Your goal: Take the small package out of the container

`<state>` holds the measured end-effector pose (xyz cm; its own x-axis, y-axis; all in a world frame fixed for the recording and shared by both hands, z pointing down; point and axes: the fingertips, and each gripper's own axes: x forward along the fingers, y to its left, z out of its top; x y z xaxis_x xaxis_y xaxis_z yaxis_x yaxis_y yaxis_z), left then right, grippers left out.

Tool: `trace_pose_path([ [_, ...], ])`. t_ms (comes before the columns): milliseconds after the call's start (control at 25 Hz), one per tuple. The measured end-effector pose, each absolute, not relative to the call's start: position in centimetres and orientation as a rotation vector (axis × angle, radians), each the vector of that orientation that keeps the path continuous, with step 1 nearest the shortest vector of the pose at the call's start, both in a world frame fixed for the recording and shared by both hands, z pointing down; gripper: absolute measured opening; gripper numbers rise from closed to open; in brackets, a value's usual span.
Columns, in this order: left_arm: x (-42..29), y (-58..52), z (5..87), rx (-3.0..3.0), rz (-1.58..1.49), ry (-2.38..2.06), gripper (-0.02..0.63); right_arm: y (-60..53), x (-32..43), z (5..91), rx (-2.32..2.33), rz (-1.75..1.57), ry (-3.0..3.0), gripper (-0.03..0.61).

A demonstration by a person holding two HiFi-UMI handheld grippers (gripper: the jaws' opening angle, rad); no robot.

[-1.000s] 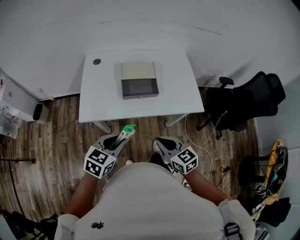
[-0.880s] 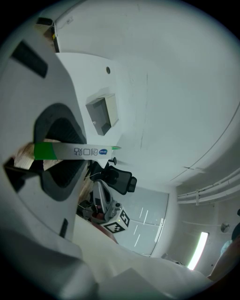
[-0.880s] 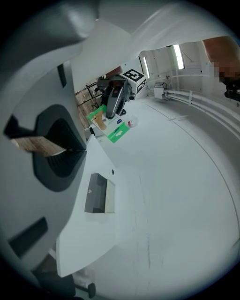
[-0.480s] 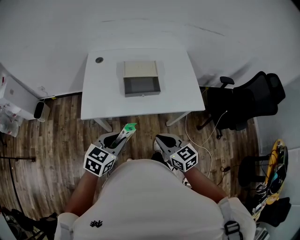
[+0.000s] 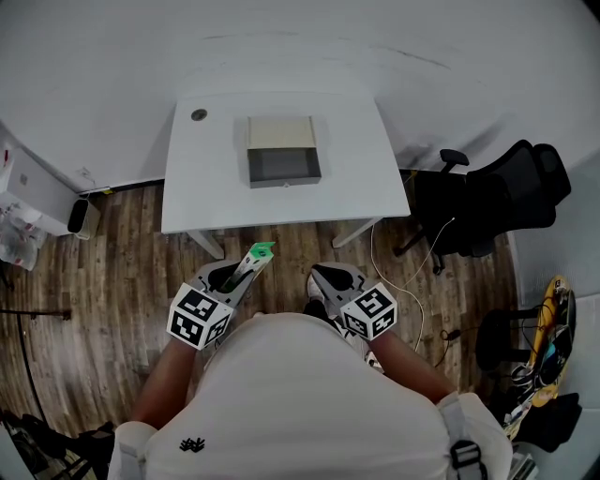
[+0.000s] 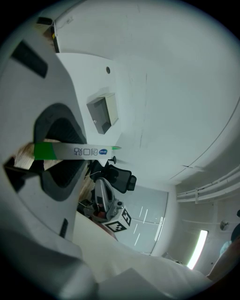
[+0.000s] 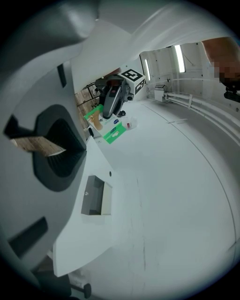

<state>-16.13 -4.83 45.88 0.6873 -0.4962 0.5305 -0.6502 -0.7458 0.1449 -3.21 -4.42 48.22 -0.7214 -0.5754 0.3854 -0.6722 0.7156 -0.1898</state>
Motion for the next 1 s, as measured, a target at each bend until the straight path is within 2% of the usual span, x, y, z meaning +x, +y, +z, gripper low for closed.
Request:
trace_pose_path([
  [1000,-15.8,-4.4,46.6,2.535,0.710,-0.903,0.096,-3.8,-3.0,48.5,0.969,0.474,-2.639,0.006],
])
